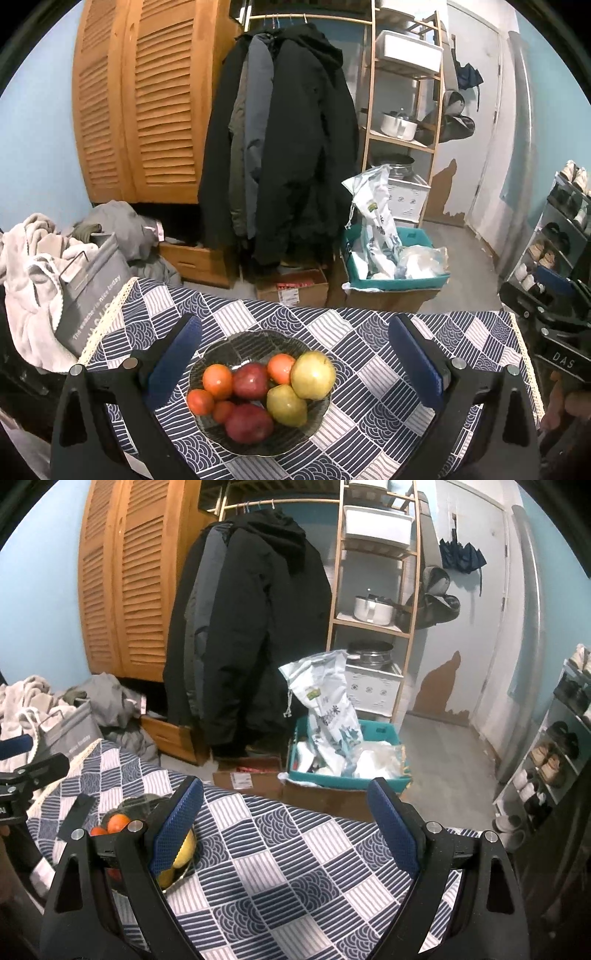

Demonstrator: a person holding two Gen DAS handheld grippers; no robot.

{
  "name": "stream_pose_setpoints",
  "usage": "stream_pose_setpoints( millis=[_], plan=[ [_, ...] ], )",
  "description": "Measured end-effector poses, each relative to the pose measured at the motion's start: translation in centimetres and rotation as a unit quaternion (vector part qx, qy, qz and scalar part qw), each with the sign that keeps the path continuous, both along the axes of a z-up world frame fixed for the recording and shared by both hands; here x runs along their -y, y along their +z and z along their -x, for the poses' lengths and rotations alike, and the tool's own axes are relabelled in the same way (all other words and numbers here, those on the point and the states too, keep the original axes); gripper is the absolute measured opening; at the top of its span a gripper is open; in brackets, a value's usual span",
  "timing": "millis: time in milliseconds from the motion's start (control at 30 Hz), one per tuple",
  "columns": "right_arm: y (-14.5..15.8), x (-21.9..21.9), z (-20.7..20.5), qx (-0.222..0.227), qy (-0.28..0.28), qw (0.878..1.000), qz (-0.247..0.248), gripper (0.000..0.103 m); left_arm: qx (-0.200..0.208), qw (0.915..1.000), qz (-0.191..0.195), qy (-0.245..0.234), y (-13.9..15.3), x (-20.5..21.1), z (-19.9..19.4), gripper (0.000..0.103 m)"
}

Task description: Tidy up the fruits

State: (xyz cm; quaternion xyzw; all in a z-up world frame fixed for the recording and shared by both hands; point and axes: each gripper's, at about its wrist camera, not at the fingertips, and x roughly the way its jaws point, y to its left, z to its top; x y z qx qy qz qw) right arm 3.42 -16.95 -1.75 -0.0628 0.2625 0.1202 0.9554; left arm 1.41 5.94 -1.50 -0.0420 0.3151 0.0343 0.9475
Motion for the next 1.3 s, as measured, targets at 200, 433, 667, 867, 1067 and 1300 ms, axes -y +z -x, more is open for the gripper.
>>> stream_pose_setpoints(
  millis=[200, 433, 667, 867, 1067, 1300],
  plan=[
    [0.0, 0.3, 0.0, 0.0, -0.003, 1.0, 0.003, 0.089, 0.0, 1.0, -0.001, 0.001, 0.1, 0.1, 0.0, 0.102],
    [-0.1, 0.9, 0.1, 0.002, -0.004, 1.0, 0.002, 0.089, 0.006, 1.0, -0.003, 0.003, 0.4, 0.3, 0.0, 0.102],
    [0.0, 0.8, 0.1, 0.002, -0.004, 1.0, 0.002, 0.089, 0.012, 0.9999, -0.004, 0.001, 0.7, 0.4, -0.1, 0.102],
    [0.1, 0.9, 0.1, 0.003, -0.005, 1.0, 0.002, 0.089, 0.016, 0.9999, -0.002, -0.002, 1.0, 0.3, -0.1, 0.102],
    [0.2, 0.9, 0.0, 0.006, -0.006, 1.0, 0.001, 0.089, 0.021, 0.9998, 0.001, -0.004, 1.1, 0.4, 0.0, 0.102],
    [0.9, 1.1, 0.2, 0.017, -0.011, 1.0, -0.005, 0.089, 0.028, 0.9996, -0.003, -0.003, 1.2, 0.7, 0.1, 0.102]
  ],
)
